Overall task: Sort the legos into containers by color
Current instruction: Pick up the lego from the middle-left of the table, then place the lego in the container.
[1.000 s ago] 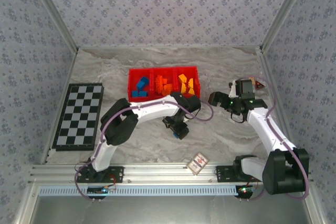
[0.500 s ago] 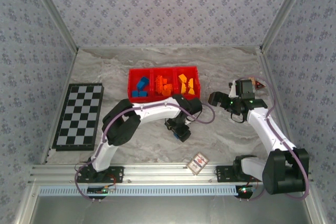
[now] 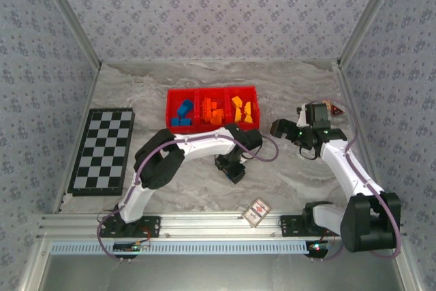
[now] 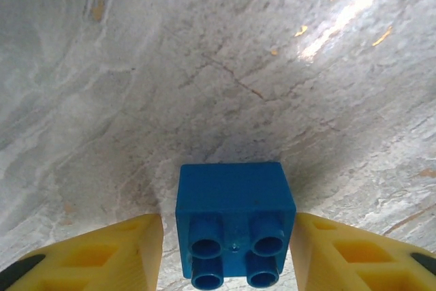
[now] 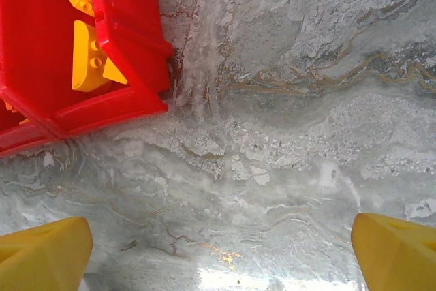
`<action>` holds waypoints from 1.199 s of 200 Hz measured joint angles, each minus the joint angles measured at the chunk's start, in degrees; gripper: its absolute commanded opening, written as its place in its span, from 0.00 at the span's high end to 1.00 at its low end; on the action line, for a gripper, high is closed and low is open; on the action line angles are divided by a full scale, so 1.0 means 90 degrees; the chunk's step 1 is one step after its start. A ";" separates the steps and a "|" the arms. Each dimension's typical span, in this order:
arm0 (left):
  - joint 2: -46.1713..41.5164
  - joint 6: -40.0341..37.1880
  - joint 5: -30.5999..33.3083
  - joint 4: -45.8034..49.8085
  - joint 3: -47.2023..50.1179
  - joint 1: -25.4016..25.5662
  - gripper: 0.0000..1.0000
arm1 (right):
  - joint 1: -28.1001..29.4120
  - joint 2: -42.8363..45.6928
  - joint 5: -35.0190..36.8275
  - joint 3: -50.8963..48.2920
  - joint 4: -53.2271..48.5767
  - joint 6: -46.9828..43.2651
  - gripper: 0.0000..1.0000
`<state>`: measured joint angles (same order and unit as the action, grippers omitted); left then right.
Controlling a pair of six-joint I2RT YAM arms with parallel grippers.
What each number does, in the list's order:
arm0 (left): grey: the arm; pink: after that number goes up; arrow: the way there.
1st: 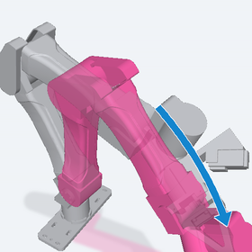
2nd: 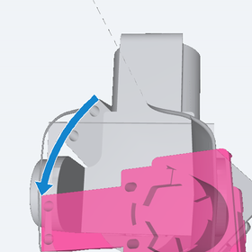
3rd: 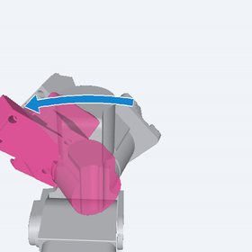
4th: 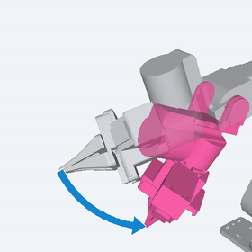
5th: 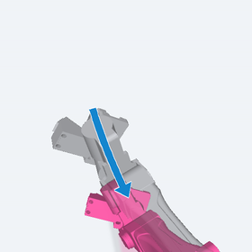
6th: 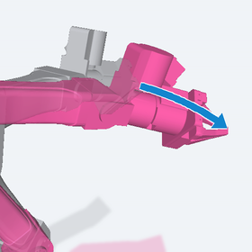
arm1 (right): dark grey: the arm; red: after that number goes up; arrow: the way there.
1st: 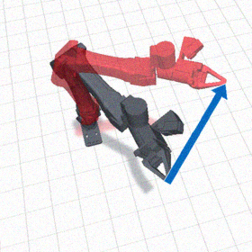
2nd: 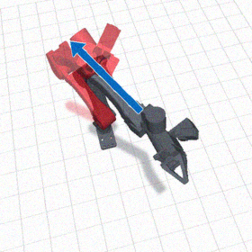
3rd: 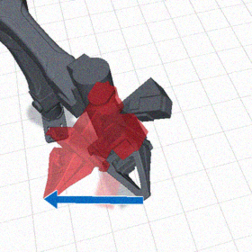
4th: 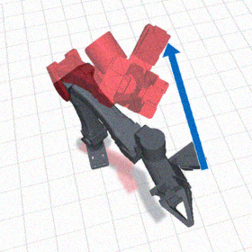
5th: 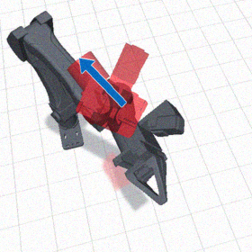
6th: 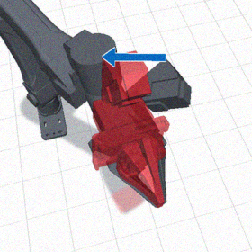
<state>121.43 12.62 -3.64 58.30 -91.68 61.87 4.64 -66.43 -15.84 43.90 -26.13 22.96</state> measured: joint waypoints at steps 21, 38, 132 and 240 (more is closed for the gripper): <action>0.0002 0.0063 0.0000 -0.0019 0.0075 -0.0015 0.56 | 0.0000 0.0000 0.0000 0.0000 0.0000 0.0000 0.00; 0.0002 0.0109 0.0019 -0.0058 0.0117 -0.0046 0.57 | 0.0000 0.0000 0.0000 0.0000 0.0000 0.0000 0.00; -0.0406 0.0675 0.0323 -0.0345 0.0673 -0.0381 0.83 | 0.0000 -0.0005 0.0000 0.0010 -0.0010 0.0002 0.00; -0.3776 0.1110 0.1115 -0.0568 0.1506 -0.3422 0.85 | 0.0002 -0.0041 -0.0002 0.0141 -0.0121 0.0002 0.00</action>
<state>87.44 22.61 6.39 53.19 -78.13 31.07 4.67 -66.81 -15.86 45.17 -27.22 22.98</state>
